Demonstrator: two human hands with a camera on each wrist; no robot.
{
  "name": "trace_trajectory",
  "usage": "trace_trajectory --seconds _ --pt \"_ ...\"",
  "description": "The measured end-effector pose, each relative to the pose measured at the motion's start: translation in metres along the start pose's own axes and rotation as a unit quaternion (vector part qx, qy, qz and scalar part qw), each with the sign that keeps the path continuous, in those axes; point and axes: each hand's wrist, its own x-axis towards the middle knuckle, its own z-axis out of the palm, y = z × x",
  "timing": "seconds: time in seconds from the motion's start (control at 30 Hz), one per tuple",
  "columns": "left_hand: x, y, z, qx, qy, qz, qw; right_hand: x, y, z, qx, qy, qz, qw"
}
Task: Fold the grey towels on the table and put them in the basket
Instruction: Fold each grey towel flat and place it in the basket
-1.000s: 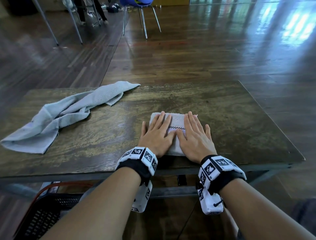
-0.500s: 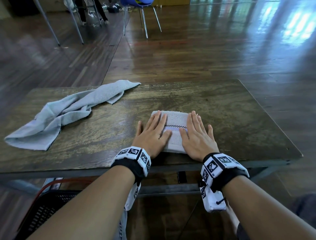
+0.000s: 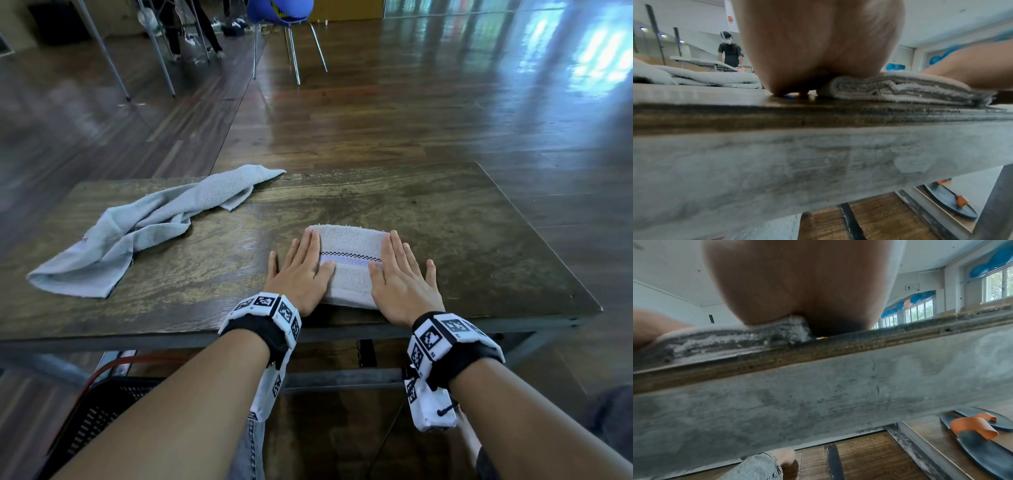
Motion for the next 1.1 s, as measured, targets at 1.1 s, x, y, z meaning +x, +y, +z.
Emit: trace_trajectory --seconds 1.1 --pt "-0.034 0.048 -0.073 -0.531 0.121 -0.026 0.838 -0.019 -0.026 -0.048 0.3 0.019 0.056 0.952"
